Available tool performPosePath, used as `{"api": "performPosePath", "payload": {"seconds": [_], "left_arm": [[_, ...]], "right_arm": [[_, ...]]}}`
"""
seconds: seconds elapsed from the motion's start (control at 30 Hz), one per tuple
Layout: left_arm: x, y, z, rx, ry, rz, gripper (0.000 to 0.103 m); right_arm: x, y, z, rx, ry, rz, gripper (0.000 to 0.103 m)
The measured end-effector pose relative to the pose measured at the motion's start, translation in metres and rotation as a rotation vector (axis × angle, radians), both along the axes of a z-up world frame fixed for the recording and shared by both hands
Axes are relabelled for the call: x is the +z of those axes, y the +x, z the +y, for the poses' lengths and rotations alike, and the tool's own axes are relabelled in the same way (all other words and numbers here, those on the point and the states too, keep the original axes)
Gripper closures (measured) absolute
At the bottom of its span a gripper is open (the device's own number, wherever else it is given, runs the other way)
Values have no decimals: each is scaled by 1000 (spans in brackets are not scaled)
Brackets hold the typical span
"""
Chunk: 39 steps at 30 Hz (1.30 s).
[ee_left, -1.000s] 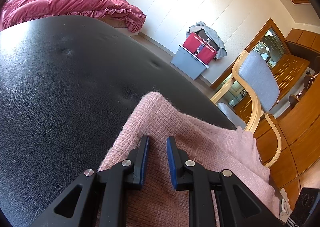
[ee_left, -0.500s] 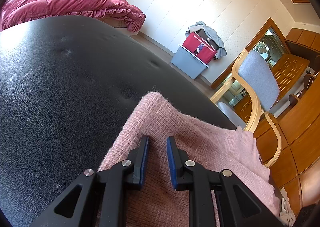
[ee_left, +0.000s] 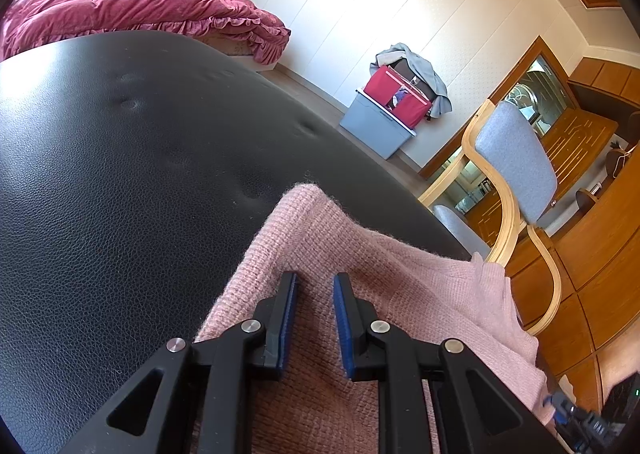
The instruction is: Fold clothes
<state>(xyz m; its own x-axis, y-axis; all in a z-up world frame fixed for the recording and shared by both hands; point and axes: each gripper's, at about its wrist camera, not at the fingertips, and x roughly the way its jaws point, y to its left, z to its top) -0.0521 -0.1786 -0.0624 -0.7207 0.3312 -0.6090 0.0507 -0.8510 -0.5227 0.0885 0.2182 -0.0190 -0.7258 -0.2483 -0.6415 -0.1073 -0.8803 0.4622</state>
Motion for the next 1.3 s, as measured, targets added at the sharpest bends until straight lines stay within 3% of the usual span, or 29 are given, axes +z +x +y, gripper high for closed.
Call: {"api": "performPosePath", "payload": {"seconds": [0.1, 0.2, 0.33, 0.47, 0.73, 0.8, 0.87, 0.93, 1.0, 1.1, 1.17, 1.3], "left_arm": [[-1, 0, -2, 1, -5, 0, 85], [2, -1, 1, 2, -5, -1, 85], [2, 0, 1, 3, 6, -1, 85], [2, 2, 0, 2, 12, 0, 85], [2, 1, 1, -2, 9, -1, 85], [3, 1, 1, -1, 10, -2, 85], [3, 1, 1, 0, 14, -2, 85], [3, 0, 2, 0, 11, -2, 85], [3, 0, 3, 0, 10, -2, 85], [4, 0, 5, 0, 11, -3, 85], [4, 0, 5, 0, 11, -4, 85], [4, -2, 9, 2, -15, -9, 85]], "right_arm": [[11, 25, 12, -91, 61, 49, 69], [26, 22, 4, -51, 57, 111, 69], [14, -16, -34, 108, 109, 32, 68], [-14, -36, -46, 159, 173, -43, 68], [-17, 13, 1, 82, 198, -46, 71], [-12, 17, 3, 27, 232, -84, 66], [-3, 21, 1, 12, 213, -61, 63], [6, 22, -10, 73, 154, 20, 63], [11, 19, -28, 126, 200, 53, 61], [-1, 7, -48, 193, 266, 18, 58], [-17, 5, -42, 199, 252, -38, 57], [-19, 14, -21, 201, 200, -9, 58]]}}
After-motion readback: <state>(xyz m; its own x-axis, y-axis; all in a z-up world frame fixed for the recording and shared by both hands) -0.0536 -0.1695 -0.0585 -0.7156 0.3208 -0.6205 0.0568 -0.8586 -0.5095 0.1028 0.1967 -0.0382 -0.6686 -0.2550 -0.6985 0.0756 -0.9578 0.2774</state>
